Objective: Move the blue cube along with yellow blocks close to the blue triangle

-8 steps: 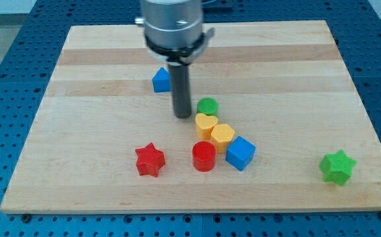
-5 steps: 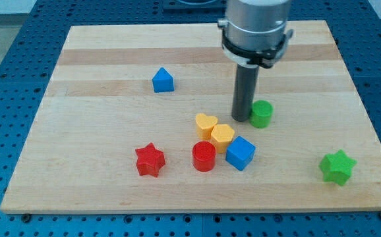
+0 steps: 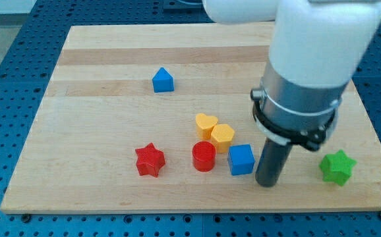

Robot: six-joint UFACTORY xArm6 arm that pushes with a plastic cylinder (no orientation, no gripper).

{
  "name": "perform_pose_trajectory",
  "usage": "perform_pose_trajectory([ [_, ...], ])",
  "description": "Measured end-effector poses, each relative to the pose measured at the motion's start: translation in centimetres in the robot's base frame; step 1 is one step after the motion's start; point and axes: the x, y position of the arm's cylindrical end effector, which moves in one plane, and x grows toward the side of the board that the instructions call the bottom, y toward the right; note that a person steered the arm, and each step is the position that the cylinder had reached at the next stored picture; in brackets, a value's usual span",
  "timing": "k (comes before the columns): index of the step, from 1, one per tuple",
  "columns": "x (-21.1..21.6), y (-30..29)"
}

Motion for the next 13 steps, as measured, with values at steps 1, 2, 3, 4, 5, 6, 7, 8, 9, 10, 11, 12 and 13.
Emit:
perform_pose_trajectory([
  [1,1.1,0.0],
  [2,0.5,0.0],
  [3,-1.0,-0.7],
  [4,-1.6,-1.4],
  [5,-2.3,-2.0],
  [6,-3.1,-2.3],
  [7,-3.8,-2.4],
  [8,-4.6,-2.4],
  [9,-5.1,-2.6],
  [10,-5.4,-3.9],
  [11,-6.1,-5.3],
  [12,-7.2,-6.3],
  [13,-8.2,-7.2],
])
